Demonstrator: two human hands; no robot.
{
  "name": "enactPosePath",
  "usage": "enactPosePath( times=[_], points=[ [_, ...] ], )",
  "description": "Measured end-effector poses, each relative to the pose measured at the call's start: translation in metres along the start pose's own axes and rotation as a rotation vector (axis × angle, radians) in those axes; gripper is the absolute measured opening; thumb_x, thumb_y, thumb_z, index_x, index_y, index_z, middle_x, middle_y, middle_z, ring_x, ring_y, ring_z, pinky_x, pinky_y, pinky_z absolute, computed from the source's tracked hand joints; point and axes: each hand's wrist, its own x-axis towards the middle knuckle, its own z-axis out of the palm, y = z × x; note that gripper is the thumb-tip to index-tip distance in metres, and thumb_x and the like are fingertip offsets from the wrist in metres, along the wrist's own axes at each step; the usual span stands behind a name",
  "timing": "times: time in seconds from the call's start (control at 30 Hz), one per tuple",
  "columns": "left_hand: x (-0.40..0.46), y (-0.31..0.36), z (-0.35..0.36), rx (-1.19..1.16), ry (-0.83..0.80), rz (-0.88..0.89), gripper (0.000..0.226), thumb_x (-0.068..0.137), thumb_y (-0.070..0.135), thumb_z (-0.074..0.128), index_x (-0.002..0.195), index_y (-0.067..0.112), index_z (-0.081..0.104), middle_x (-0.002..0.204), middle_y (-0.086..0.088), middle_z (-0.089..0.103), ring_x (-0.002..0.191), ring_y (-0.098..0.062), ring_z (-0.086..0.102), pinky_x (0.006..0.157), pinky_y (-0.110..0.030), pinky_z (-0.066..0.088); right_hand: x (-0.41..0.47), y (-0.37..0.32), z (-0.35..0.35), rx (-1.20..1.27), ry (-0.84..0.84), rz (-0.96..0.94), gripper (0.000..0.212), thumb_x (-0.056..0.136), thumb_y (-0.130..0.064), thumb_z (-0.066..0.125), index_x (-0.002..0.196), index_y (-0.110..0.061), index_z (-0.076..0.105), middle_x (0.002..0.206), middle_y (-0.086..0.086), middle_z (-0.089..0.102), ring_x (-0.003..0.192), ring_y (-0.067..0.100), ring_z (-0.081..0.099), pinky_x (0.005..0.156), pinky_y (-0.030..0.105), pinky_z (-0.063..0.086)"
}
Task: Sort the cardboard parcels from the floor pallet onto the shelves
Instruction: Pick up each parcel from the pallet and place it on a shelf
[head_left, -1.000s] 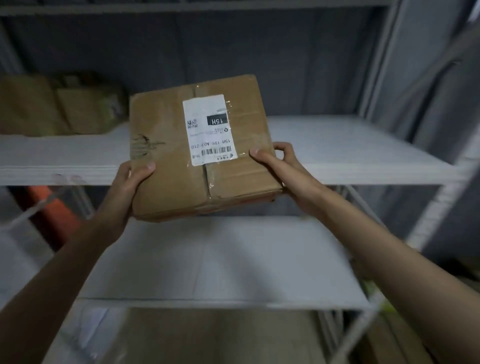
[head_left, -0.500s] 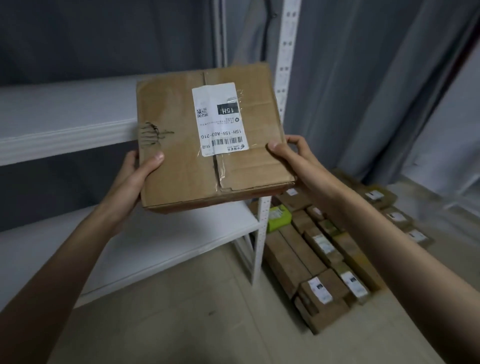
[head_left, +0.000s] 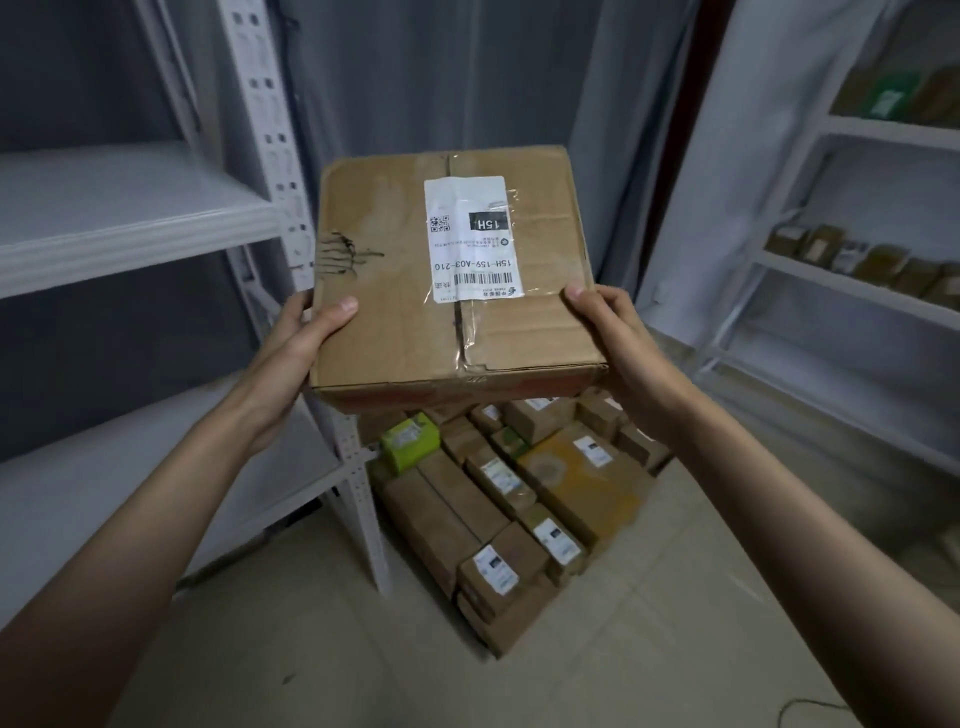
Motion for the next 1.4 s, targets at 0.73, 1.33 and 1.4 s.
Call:
enactPosePath(
  times=[0.73,1.33,1.4],
  points=[
    [0.191,-0.041,0.227,-0.006,-0.116,-0.063,0.070,0.074,0.069,0.069,0.128,0.026,0.055,0.120,0.005,0.063,0.095,0.000,0.069,0.086,-0.025,0.048,0.157,0.057,-0.205,0.166,0.138,0.156,0.073,0.087,-0.068,0.061,0.140,-0.019,0.049,0.136,0.019,0.060,0.109,0.033,0.065,0.069,0.038,0.052],
    [0.374,-0.087,0.305,-0.110,-0.155,-0.181,0.051,0.084,0.055,0.067,0.123,0.024,0.059,0.120,0.000,0.068,0.108,-0.015,0.069,0.094,-0.035,0.053,0.329,0.078,-0.264,0.143,0.216,0.205,0.063,0.087,-0.069,0.058,0.134,-0.026,0.056,0.130,0.011,0.065,0.108,0.024,0.065,0.064,0.032,0.055],
    [0.394,-0.086,0.323,-0.114,-0.154,-0.189,0.055,0.084,0.055,0.068,0.127,0.022,0.058,0.124,-0.003,0.067,0.110,-0.017,0.069,0.091,-0.035,0.055,0.349,0.079,-0.282,0.147,0.224,0.199,0.064,0.088,-0.067,0.058,0.136,-0.026,0.054,0.128,0.010,0.064,0.103,0.022,0.062,0.056,0.026,0.052]
  ],
)
